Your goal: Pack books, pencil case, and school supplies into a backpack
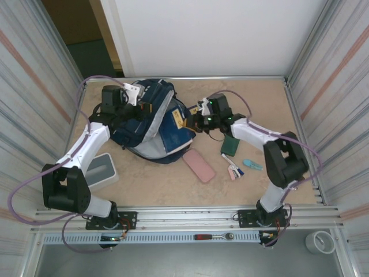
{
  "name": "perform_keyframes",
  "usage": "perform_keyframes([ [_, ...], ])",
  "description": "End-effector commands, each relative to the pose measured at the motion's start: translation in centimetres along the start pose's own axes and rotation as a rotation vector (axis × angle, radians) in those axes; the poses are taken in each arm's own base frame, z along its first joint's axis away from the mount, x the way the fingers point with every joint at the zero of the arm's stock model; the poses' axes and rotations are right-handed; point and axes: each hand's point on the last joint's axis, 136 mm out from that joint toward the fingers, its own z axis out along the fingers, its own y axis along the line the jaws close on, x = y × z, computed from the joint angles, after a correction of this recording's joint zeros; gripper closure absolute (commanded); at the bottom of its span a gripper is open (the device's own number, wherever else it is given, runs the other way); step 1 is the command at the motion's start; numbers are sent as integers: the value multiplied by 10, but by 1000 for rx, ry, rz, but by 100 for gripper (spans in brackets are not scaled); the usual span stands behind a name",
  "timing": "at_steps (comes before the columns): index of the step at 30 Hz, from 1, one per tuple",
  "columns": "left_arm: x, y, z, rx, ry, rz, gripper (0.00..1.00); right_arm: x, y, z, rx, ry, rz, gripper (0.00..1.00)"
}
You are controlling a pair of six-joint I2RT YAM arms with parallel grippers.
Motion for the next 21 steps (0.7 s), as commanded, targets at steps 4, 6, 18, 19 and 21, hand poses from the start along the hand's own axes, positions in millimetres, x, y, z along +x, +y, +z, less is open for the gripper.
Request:
perform_keyframes([
  [4, -40, -24, -9, 131, -121, 39, 100, -77, 30, 55, -42, -342, 18, 100],
  [6, -42, -25, -9, 139, -121, 29, 100, -90, 28, 72, -43, -429, 43, 100],
  [18, -42, -16, -6, 134, -133, -34, 100, -80, 30, 111, -23, -433, -42, 55],
  [19, -41, -15, -6, 133, -135, -38, 100, -78, 31, 97, -24, -433, -63, 54],
  [21, -38, -10, -5, 119, -132, -44, 100, -67, 38, 66, -27, -418, -118, 51],
])
